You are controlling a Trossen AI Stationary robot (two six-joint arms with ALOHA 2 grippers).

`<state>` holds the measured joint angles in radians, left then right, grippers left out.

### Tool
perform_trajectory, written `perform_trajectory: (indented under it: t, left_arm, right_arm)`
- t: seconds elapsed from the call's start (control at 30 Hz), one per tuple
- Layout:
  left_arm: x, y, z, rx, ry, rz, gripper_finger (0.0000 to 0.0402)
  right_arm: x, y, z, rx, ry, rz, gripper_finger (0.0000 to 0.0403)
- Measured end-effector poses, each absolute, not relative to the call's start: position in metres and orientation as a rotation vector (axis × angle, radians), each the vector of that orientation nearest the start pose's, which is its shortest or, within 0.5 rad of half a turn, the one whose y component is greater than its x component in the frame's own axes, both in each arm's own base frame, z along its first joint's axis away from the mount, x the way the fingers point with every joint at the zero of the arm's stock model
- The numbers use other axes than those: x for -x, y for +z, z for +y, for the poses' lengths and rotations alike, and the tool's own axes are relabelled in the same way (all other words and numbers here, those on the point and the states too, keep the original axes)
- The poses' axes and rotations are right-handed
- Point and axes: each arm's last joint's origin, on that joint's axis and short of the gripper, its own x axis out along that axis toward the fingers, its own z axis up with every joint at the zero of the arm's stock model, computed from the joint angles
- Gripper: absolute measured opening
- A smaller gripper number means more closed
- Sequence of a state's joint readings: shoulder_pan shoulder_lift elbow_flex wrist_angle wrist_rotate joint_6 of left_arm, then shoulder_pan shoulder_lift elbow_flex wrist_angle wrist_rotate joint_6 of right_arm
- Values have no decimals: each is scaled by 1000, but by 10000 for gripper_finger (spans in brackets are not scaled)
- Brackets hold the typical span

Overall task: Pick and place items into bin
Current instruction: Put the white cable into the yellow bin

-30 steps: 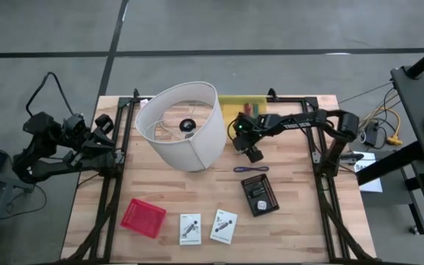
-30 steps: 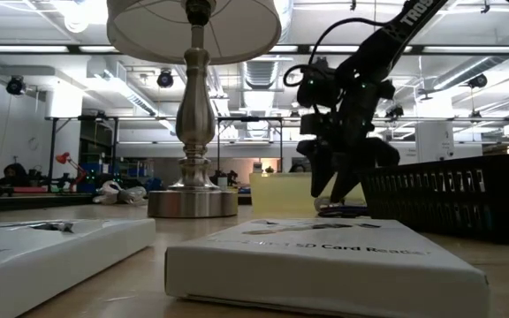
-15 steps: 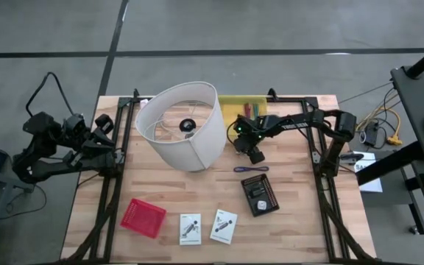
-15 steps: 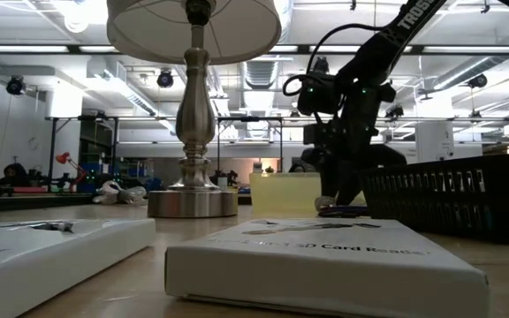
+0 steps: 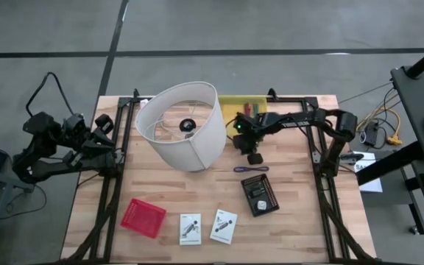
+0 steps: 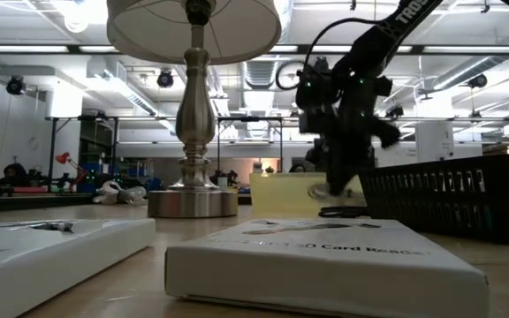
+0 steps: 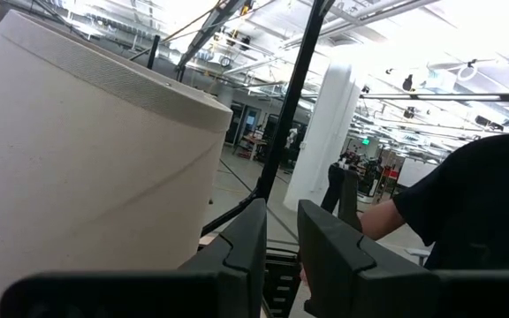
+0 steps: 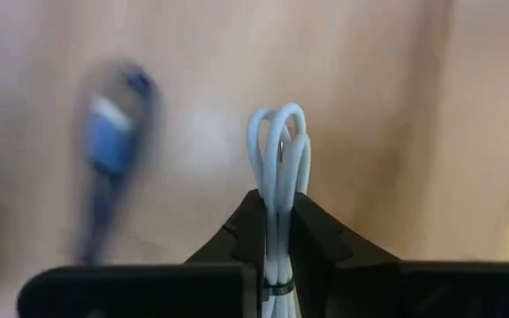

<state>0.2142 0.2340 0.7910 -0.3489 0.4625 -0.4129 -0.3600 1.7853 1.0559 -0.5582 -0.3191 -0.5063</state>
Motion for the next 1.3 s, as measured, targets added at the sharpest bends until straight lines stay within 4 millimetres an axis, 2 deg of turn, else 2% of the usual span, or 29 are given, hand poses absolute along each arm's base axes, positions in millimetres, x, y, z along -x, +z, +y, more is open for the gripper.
perform_trajectory:
  t: [0.1,0.2,0.33,0.5,0.63,0.8,0.97,1.17,1.3]
  left_arm:
    - [-33,365,-6,340,-284,-143,52]
    - [-33,365,-6,340,-284,-143,52]
    - [-33,365,-6,340,-284,-143,52]
    - [-33,365,-6,343,-284,-142,52]
    - [-33,365,-6,343,-285,-143,52]
    - [-33,365,-6,342,-284,-143,52]
    - [-33,365,-6,342,-284,-142,52]
    - [-33,365,-6,339,-284,-143,52]
    - [-33,365,-6,339,-284,-143,52]
  right_arm:
    - [-309,162,-112,-173,341,1063,20]
    - [-308,168,-125,-293,336,999,20]
    - [-302,174,-149,-382,249,927,20]
    - [-295,190,-182,-608,217,721,19]
    - [-287,198,-207,-716,40,645,18]
    - [-274,199,-234,-928,-341,591,18]
    - [-268,194,-241,-1152,-638,521,18]
    - [-270,193,-239,-1135,-705,509,23]
    - [-270,193,-238,-1128,-702,520,59]
